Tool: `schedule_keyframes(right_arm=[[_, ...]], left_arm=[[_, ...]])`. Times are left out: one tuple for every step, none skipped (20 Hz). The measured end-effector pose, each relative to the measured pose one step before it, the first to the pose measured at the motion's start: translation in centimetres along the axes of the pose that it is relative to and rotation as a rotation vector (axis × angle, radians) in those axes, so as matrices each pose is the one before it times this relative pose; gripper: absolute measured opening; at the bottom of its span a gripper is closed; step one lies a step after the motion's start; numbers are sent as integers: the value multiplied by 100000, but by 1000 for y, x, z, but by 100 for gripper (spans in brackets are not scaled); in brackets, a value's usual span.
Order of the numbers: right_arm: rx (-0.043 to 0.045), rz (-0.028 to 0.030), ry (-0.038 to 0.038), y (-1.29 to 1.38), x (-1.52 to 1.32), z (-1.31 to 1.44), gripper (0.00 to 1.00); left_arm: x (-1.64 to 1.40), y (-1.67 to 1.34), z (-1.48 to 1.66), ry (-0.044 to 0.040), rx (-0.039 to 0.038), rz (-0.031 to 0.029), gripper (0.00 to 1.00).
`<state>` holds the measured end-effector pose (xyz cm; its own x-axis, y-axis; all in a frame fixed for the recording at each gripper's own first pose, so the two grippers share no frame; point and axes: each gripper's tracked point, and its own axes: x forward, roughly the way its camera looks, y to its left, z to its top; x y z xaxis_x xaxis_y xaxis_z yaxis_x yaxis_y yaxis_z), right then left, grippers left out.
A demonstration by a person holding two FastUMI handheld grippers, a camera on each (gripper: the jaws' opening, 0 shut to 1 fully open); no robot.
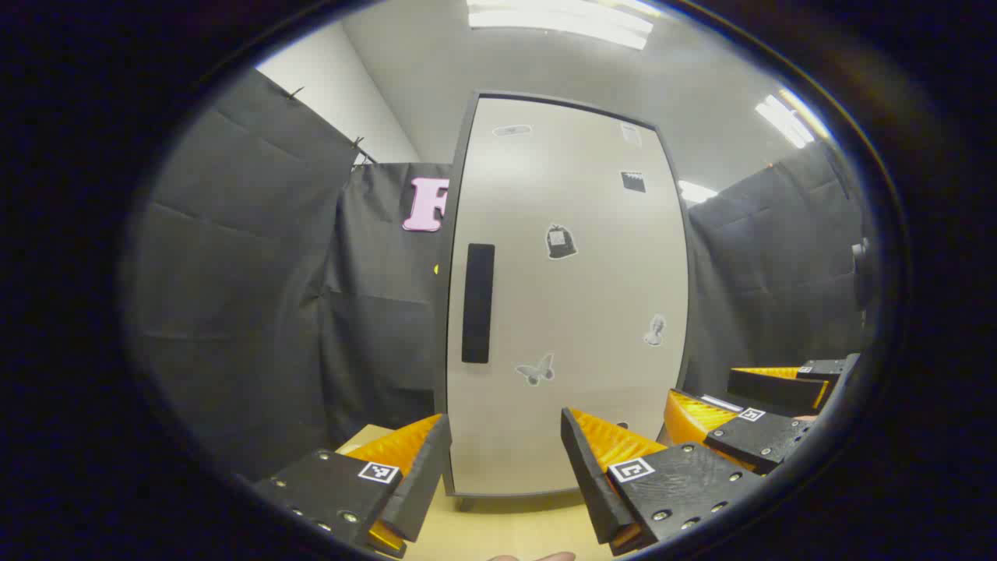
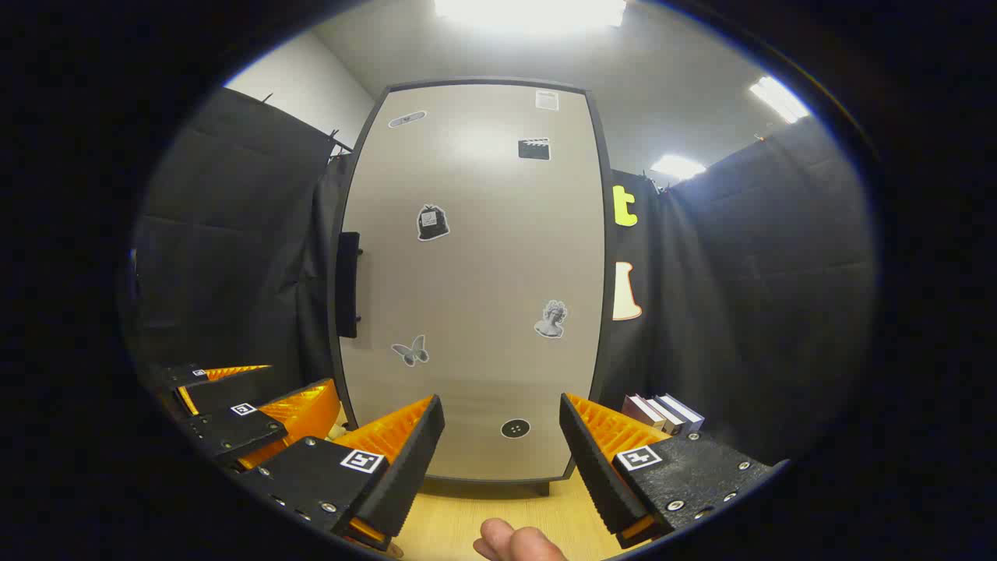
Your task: Open the cabinet door with the right hand, grasp the bottle in the cabinet with the left hand and place it on the coaster, then close the cabinet door with the right hand.
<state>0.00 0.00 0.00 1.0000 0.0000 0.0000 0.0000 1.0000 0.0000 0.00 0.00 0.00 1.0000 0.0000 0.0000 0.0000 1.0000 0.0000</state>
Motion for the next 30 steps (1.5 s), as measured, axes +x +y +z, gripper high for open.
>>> schedule_keyframes(right_arm=[[331,374,-756,127,-77,216,93],[294,-1032,-815,-167,-208,257,93],[221,-1214,-378,-181,-351,-10,93],[-27,2,231,10,-217,-126,94],[-206,3,170,13,-386,-146,94],[-118,-298,-82,-183,-229,18,94],[23,-391,-142,-217,-78,20,94],[203,-287,183,-156,-179,-10,94],[691,-88,441,-70,-16,-77,94],[683,78,481,-35,-90,-33,94],[218,-203,130,-61,-87,-62,95],[-194,-92,48,-34,-72,-30,94],[63,91,244,-55,-165,-137,93],[76,-48,214,-33,-68,-57,93],[154,68,-36,-59,-46,-87,93],[-202,-325,-46,-126,57,113,93],[-336,-385,94,-119,61,3,93],[127,275,-2,31,156,25,93],[162,-276,55,-95,58,-32,93],[218,-566,19,-182,48,70,93],[436,-6,-225,-48,49,22,93],[101,-392,-40,-115,98,98,93],[-73,-461,-78,-158,165,-2,93],[-565,-1195,157,-227,231,20,93],[-578,-764,184,-186,259,8,93],[-64,293,-29,80,304,147,93],[231,-17,-343,6,322,220,93],[42,-236,-423,-18,361,301,93],[-144,520,-596,237,379,349,94],[-560,250,-725,204,595,481,94]], left_arm=[[-32,211,269,-747,1130,112,82],[67,112,90,-187,1620,-28,82],[35,101,26,617,1843,-54,82],[40,-63,47,-4,649,-145,82],[10,-307,139,-147,-90,-971,82],[-119,-172,-25,-215,-32,-411,82],[-179,-246,-6,317,249,-453,82],[-214,-292,-127,188,424,-533,87],[-178,-261,-30,232,862,-319,82],[-65,-267,-91,161,889,-409,82],[-84,-346,85,11,361,-768,82],[-49,-146,73,-188,-78,-35,82],[-65,9,177,-190,-518,68,82],[-61,-176,13,154,-660,-378,82],[-101,-130,-23,165,-233,-373,82],[-8,-49,23,-246,-178,-241,82],[-6,-60,129,-239,208,-247,82],[21,40,-124,121,345,140,82],[83,50,53,73,67,-86,87],[-45,50,34,-34,142,92,82],[34,221,102,100,124,436,82],[95,247,-15,249,374,176,82],[86,289,158,-87,178,102,87],[100,343,188,-380,92,449,87],[36,439,181,-221,60,583,82],[-22,383,-54,121,-140,466,82],[-108,376,23,165,-288,285,87],[-136,432,-93,316,-39,701,82],[-176,482,-1,190,206,653,82],[-233,405,-111,265,100,729,82]])
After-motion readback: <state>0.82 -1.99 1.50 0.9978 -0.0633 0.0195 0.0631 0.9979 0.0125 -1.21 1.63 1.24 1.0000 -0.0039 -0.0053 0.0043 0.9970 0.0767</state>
